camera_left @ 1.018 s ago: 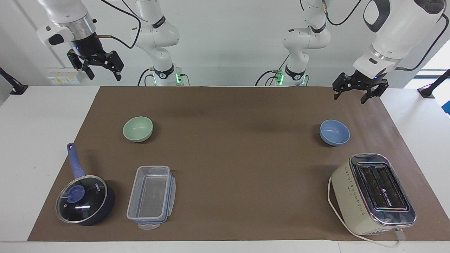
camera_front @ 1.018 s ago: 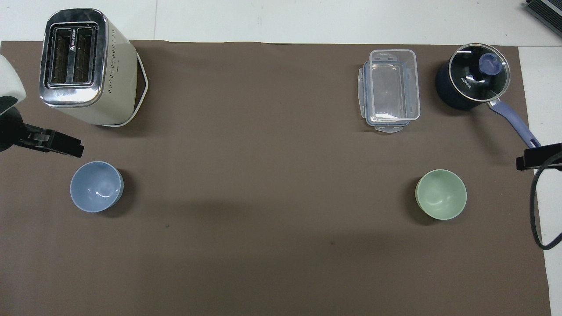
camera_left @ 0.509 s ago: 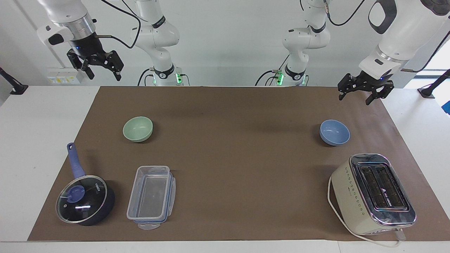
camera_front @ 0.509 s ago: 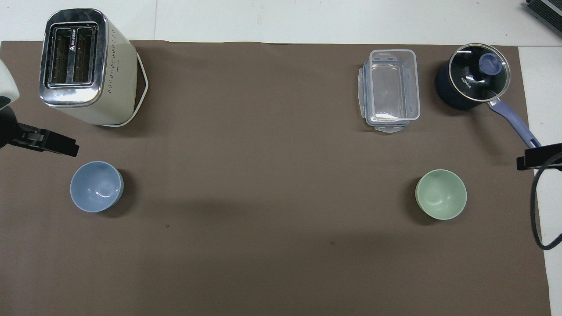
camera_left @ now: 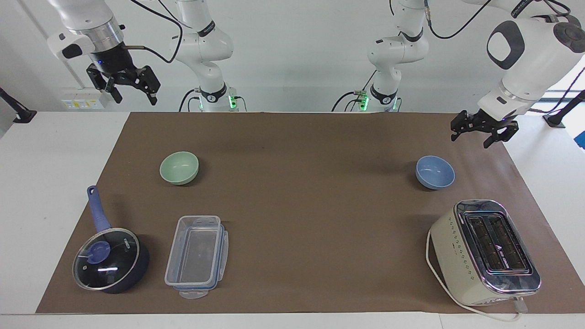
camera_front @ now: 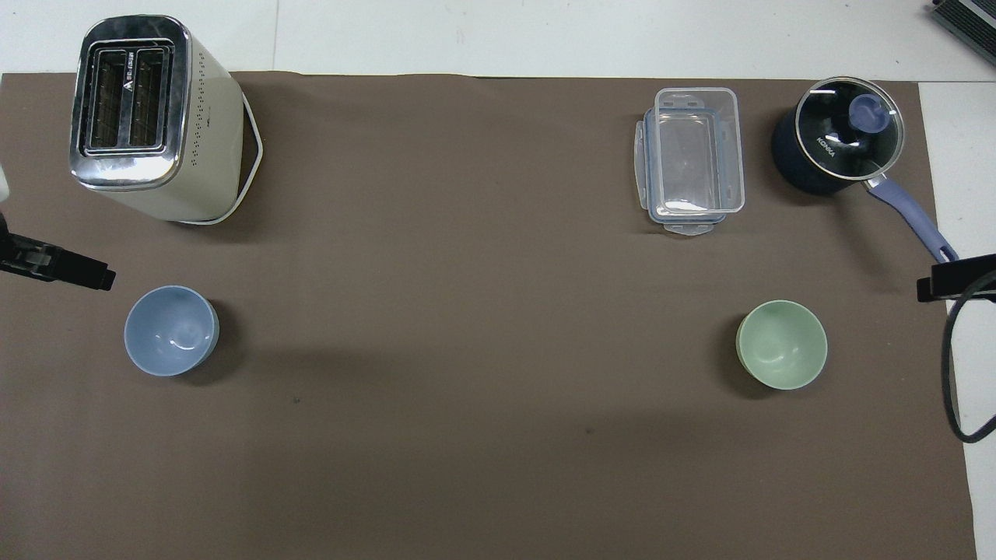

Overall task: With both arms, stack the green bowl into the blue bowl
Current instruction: 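Move the left gripper down to the blue bowl rim and grasp it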

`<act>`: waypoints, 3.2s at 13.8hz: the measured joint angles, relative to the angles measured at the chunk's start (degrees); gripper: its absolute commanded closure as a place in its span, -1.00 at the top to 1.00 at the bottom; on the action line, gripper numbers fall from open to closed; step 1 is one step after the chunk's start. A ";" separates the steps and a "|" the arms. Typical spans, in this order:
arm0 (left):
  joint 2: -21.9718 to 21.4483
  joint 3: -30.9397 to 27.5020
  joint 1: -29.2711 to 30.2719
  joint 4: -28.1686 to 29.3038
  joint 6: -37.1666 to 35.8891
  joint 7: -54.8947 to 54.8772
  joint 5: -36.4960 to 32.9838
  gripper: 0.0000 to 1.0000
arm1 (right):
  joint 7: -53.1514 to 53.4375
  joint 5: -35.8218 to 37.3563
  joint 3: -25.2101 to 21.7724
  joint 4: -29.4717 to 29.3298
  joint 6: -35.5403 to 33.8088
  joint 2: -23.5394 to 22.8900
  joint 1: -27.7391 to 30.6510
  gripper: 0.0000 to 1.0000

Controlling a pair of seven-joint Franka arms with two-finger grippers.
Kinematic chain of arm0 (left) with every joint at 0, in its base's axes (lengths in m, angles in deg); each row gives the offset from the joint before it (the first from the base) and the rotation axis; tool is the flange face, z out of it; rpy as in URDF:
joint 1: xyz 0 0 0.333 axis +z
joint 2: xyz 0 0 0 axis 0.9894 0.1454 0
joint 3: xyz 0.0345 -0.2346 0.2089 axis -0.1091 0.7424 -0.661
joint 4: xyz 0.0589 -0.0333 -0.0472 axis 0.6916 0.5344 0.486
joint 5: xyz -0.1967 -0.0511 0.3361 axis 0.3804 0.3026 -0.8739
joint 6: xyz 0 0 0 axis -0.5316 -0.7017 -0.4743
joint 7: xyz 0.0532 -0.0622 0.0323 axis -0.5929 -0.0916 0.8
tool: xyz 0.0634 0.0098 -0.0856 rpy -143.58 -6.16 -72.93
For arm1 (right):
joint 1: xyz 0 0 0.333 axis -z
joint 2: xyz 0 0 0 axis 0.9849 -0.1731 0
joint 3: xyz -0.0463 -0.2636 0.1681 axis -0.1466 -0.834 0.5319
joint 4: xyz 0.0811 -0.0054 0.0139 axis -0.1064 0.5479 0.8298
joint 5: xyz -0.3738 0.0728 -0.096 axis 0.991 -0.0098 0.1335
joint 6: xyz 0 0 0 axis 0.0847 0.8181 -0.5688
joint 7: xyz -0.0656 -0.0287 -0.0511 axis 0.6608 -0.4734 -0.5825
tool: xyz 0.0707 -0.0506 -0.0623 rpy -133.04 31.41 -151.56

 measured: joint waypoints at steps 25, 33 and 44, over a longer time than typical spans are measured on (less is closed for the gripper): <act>5.46 0.58 9.80 23.63 32.05 -6.31 12.03 0.42 | 0.00 0.00 0.09 0.00 0.00 0.08 -0.02 1.00; 6.61 0.55 9.81 25.03 33.84 -6.31 13.27 -1.00 | 0.00 0.00 0.09 0.00 0.00 0.08 -0.02 1.00; -0.71 1.50 4.58 24.18 27.77 -3.94 13.49 -1.00 | 0.00 0.00 0.09 0.00 0.00 0.09 -0.02 1.00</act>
